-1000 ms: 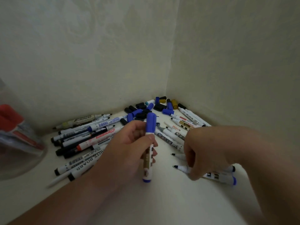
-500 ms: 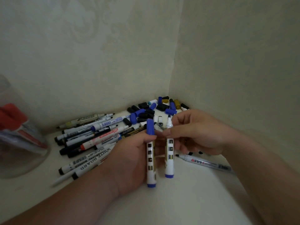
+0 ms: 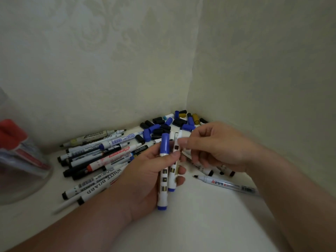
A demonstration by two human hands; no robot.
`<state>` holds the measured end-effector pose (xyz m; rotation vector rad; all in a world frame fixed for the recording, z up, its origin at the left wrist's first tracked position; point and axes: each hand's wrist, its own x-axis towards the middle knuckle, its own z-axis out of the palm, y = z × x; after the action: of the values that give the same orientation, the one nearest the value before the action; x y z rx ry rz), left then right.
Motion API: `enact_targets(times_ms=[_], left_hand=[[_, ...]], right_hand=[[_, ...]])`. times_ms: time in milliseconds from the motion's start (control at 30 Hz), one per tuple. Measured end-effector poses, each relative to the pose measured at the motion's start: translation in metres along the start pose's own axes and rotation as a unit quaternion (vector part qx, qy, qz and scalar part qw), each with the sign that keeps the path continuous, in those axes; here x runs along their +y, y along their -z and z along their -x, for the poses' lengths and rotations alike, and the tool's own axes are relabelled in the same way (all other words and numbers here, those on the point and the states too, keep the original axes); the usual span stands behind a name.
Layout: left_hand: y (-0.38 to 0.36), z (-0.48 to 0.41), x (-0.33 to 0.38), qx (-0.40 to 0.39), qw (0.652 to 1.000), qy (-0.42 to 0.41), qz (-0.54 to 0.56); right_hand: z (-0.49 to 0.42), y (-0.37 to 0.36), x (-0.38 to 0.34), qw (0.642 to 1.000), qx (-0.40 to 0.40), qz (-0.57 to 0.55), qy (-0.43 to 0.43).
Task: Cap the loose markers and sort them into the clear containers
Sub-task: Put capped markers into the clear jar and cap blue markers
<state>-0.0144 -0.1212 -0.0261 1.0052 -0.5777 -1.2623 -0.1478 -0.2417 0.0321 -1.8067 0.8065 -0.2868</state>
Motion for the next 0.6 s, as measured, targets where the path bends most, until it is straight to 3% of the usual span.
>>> enact_targets(times_ms=[67,100,200,333,467,600], left_hand=[[-0.001,0.001,0.001,0.001,1.0,0.002,0.004],[-0.001,0.001,0.001,0.001,1.0,0.004,0.003],[-0.003,0.003,0.003,-0.003,1.0,0.007,0.006],[-0.002,0.003,0.004,0.0,1.0,0.006,-0.014],[0.0,-0.002,0.003,0.01,1.0,0.008,0.001],[0.001,-0.004,0.001,0.006,1.0,0.008,0.019]], right_hand=[[-0.009,0.014,-0.003,0.997,0.071,0.029,-0.004],[-0.017,0.022,-0.003,0.988,0.124,0.095,-0.007],[-0.054,0.043,-0.004,0.932,0.224,0.283,-0.008],[-0.104,0.056,-0.002,0.887,0.185,0.423,-0.023],[-0.124,0.05,-0.013,0.88,0.091,0.467,-0.004],[-0.131,0.035,-0.016,0.845,0.038,0.533,0.006]])
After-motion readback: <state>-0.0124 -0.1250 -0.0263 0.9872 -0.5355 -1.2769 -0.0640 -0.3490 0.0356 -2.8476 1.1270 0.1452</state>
